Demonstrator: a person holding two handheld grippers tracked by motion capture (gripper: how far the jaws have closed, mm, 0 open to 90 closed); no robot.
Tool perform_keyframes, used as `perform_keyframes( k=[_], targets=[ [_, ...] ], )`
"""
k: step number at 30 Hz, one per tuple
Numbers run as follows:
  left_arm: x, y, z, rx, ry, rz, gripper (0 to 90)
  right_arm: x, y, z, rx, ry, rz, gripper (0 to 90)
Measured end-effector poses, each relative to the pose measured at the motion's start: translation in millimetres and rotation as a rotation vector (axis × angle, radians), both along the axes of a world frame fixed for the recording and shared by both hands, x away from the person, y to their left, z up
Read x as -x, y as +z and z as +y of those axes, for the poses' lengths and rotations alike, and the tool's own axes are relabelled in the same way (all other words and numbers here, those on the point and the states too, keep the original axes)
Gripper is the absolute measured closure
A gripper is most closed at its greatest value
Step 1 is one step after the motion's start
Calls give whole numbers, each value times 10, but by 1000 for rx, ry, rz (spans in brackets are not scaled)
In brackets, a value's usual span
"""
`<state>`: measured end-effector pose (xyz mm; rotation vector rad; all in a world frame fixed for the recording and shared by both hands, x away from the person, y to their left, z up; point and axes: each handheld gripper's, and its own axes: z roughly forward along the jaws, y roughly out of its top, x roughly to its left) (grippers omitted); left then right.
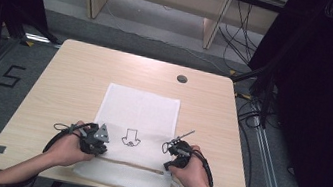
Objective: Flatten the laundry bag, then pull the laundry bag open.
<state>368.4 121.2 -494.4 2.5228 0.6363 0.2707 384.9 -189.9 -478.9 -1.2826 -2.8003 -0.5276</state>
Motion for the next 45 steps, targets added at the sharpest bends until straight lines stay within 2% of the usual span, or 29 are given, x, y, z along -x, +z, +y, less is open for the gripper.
perform_keyframes(
  k=[2, 3, 4, 6, 7, 9, 10, 11, 13, 14, 15, 16, 18, 19, 22, 24, 26, 30, 32, 35, 36, 37, 38, 39, 40, 41, 42, 43, 45],
  targets=[
    [11, 8, 24, -6, -9, 18, 847, 17, -2, 17, -1, -6, 0, 900],
    [23, 0, 36, 7, 1, 7, 842, 16, -13, 20, -7, 8, -18, 900],
    [24, 1, 45, 5, 9, 5, 838, 31, -8, 34, -8, -13, -3, 900],
    [17, 8, 57, 2, 0, 18, 820, 18, -14, 27, -12, 16, -23, 897],
    [7, 8, 65, 19, 17, 14, 809, 19, -11, 23, -14, 22, -29, 878],
    [0, 20, 75, 13, 21, 9, 794, 31, 5, 16, -21, 11, -44, 831],
    [-3, 24, 80, 34, 34, -6, 794, 31, 5, 16, -21, 11, -44, 831],
    [-10, 35, 88, 40, 36, -10, 792, 56, 30, 10, -24, -12, -52, 813],
    [-36, 75, 107, 63, 45, -9, 786, 68, 70, -27, -44, -6, -100, 787],
    [-40, 93, 106, 96, 66, -22, 782, 83, 114, -61, -61, -30, -129, 770],
    [-40, 93, 106, 96, 66, -22, 777, 83, 114, -61, -61, -30, -129, 770],
    [-44, 110, 95, 121, 74, -34, 769, 88, 158, -122, -76, -46, -170, 747],
    [-46, 117, 78, 133, 66, -61, 755, 85, 180, -172, -87, -70, -190, 734],
    [-46, 117, 78, 133, 66, -61, 744, 85, 180, -172, -87, -70, -190, 734],
    [-28, 116, 53, 151, 75, -77, 730, 90, 222, -282, -98, -130, -195, 708],
    [-23, 115, 48, 159, 72, -83, 727, 92, 233, -303, -99, -142, -194, 709],
    [-23, 111, 48, 165, 71, -86, 719, 91, 244, -341, -108, -141, -213, 707],
    [-17, 115, 49, 181, 69, -103, 691, 111, 273, -357, -113, -179, -199, 713],
    [-13, 125, 54, 179, 67, -118, 680, 110, 266, -360, -116, -161, -206, 729],
    [-10, 136, 49, 204, 68, -116, 643, 134, 261, -326, -124, -135, -205, 767],
    [-15, 135, 42, 212, 75, -119, 643, 150, 266, -307, -120, -143, -179, 775],
    [-19, 132, 38, 213, 81, -118, 637, 168, 251, -279, -119, -121, -172, 786],
    [-21, 132, 35, 208, 81, -117, 637, 168, 251, -279, -119, -121, -172, 786],
    [-28, 128, 24, 211, 77, -112, 637, 188, 237, -255, -103, -123, -143, 800],
    [-28, 128, 24, 211, 77, -112, 635, 188, 237, -255, -103, -123, -143, 800],
    [-31, 136, 19, 205, 75, -126, 635, 187, 221, -249, -109, -102, -141, 814],
    [-37, 142, 15, 207, 63, -127, 632, 201, 214, -237, -101, -94, -116, 836],
    [-32, 143, 3, 216, 73, -121, 630, 193, 195, -236, -96, -75, -118, 863],
    [-31, 148, -16, 224, 73, -121, 635, 211, 191, -217, -72, -83, -77, 900]
  ],
)
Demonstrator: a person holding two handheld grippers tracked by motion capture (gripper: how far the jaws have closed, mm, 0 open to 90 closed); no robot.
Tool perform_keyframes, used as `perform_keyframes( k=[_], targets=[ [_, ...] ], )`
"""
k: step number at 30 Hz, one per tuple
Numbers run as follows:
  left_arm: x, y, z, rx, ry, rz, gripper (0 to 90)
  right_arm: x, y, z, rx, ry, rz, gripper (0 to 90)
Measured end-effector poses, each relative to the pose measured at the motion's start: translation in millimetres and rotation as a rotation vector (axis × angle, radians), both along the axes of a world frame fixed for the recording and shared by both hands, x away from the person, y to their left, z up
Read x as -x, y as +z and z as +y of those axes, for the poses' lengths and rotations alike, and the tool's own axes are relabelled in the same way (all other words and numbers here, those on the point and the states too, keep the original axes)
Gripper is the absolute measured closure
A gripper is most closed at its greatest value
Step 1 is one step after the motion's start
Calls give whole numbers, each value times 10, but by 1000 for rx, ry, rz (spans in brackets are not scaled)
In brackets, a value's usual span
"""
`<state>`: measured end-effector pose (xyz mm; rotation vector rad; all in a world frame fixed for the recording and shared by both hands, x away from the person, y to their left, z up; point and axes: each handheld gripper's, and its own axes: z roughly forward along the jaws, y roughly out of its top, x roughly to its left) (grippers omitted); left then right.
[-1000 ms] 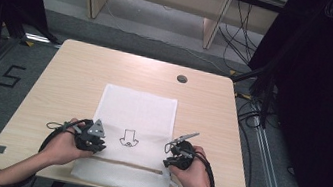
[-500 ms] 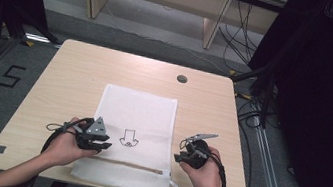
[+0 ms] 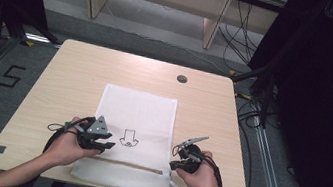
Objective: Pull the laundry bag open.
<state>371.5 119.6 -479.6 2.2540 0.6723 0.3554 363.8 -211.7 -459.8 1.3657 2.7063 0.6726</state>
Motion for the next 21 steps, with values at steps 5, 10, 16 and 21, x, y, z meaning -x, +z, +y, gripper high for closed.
perform_keyframes(
  k=[5, 10, 16, 21],
  targets=[
    [1, -8, -44, 1, -23, -5, 651, 23, -3, 18, 13, -15, 43, 900],
    [33, 11, -48, 18, -28, -5, 646, -20, -22, 39, 2, -29, 53, 900],
    [17, 19, -102, 30, -40, 6, 637, -27, -86, 78, -2, -11, 67, 900],
    [24, 45, -183, 24, -65, -4, 633, -49, -131, 87, -1, -5, 77, 900]
  ],
)
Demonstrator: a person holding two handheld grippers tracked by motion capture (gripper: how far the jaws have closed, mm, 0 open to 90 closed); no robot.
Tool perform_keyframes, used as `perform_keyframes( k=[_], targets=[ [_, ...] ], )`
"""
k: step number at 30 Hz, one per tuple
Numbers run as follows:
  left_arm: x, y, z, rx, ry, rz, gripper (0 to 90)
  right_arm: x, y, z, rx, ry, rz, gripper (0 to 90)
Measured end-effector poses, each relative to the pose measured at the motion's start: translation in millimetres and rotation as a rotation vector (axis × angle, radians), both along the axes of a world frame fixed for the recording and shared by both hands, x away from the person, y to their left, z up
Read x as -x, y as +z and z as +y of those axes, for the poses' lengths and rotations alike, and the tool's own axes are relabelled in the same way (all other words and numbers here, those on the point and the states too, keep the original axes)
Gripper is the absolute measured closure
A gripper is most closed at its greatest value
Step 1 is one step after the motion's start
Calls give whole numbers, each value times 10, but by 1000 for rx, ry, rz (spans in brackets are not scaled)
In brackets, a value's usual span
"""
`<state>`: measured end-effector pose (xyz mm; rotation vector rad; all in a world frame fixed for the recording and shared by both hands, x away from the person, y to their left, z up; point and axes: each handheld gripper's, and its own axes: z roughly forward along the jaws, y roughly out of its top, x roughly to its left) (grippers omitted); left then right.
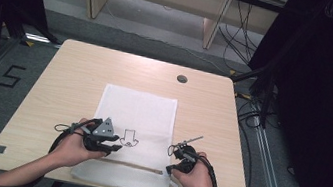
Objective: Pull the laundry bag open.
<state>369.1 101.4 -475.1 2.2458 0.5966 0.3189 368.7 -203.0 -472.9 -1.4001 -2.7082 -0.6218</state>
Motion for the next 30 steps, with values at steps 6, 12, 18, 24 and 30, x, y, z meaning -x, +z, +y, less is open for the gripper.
perform_keyframes(
  k=[6, 12, 18, 24, 30],
  targets=[
    [51, 7, -77, 24, -41, 19, 626, -20, -29, 35, 10, 6, 21, 900],
    [52, -2, -129, 26, -65, 32, 620, -8, -63, 84, 22, 4, 37, 900],
    [83, -12, -233, 44, -83, 52, 618, -21, -75, 83, 36, 8, 31, 900],
    [94, 6, -399, 30, -129, 52, 636, -13, -61, 108, 45, 23, 21, 900],
    [109, 8, -575, 48, -166, 68, 643, 0, -64, 105, 42, 13, 24, 900]
  ],
)
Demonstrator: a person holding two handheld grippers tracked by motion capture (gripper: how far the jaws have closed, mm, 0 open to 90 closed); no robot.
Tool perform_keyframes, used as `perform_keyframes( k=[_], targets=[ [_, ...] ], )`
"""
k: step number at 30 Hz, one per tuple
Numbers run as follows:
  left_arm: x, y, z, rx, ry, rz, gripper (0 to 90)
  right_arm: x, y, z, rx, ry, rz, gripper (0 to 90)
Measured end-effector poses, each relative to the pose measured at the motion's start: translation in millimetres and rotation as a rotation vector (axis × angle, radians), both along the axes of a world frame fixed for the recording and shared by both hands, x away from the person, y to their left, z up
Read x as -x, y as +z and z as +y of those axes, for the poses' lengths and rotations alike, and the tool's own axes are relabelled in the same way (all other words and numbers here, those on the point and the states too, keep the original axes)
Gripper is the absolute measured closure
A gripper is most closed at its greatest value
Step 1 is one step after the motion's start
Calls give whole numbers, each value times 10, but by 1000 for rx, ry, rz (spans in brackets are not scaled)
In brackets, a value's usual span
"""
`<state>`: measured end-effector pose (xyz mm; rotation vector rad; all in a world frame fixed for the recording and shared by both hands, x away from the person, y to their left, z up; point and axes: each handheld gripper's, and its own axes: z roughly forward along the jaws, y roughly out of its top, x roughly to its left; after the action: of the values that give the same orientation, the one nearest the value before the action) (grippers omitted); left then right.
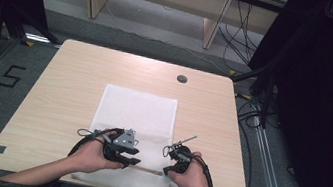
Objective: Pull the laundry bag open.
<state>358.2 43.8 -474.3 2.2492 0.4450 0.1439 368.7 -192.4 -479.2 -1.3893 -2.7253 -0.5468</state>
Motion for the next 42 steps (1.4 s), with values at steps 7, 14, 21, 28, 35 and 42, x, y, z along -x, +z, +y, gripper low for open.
perform_keyframes(
  k=[7, 14, 21, 28, 35, 42],
  targets=[
    [15, -50, -199, -13, -64, 6, 662, 5, 9, -3, -6, -9, 17, 900],
    [19, -111, -352, -22, -100, 21, 698, -12, -4, -19, -10, 8, 2, 900],
    [16, -165, -496, -8, -123, 55, 727, -19, -7, -31, -24, 4, 8, 900],
    [0, -227, -548, -23, -128, 66, 744, -21, -7, -29, -23, 2, 8, 900],
    [-7, -268, -622, -30, -142, 67, 750, -20, -14, -35, -33, -1, 5, 900],
    [-26, -313, -639, -23, -135, 81, 754, -25, -9, -36, -27, 0, 12, 900]
  ],
)
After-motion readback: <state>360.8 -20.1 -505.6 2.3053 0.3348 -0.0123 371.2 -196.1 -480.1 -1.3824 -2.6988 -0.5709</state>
